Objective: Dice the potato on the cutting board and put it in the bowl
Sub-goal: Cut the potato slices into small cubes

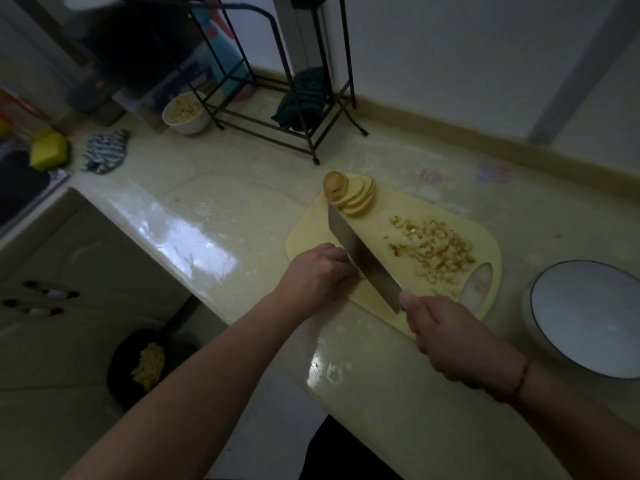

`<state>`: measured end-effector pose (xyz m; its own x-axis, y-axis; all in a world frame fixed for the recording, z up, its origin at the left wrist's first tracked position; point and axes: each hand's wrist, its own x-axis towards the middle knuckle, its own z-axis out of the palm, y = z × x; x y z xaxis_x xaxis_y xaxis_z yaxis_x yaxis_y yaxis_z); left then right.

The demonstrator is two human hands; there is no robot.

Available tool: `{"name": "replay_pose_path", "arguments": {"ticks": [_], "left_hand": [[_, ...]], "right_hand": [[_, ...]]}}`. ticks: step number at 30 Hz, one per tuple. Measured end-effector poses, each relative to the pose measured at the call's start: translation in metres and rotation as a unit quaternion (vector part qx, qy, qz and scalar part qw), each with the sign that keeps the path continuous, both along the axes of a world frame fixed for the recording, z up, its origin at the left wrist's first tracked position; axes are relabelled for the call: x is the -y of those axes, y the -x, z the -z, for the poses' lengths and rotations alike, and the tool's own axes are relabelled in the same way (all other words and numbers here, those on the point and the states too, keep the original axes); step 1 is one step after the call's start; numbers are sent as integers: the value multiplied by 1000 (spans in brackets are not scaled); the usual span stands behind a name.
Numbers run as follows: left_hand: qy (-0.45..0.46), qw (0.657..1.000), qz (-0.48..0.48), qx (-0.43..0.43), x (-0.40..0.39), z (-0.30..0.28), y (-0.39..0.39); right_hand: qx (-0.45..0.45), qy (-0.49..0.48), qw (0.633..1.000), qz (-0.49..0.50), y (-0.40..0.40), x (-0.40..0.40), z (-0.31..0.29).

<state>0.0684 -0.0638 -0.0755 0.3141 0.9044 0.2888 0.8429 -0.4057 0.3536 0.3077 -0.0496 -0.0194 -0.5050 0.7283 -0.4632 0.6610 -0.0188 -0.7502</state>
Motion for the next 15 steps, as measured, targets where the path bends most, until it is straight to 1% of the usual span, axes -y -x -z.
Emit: {"name": "replay_pose_path", "arguments": {"ticks": [2, 4, 6, 11, 15], "left_hand": [[-11, 1000, -2, -3, 4, 0, 1], [-27, 999, -13, -15, 9, 2, 1], [-30, 999, -29, -17, 13, 5, 1], [-15, 999, -44, 17, 12, 5, -4], [-25, 998, -49, 20, 12, 3, -6]], "right_hand": [[5, -49, 999, -14, 0, 5, -4], [5, -69, 997, -19, -1, 9, -5], [7, -72, 997, -24, -2, 11, -3], [4, -74, 997, -28, -3, 13, -2], [12, -82, 996, -35, -4, 17, -4]]}}
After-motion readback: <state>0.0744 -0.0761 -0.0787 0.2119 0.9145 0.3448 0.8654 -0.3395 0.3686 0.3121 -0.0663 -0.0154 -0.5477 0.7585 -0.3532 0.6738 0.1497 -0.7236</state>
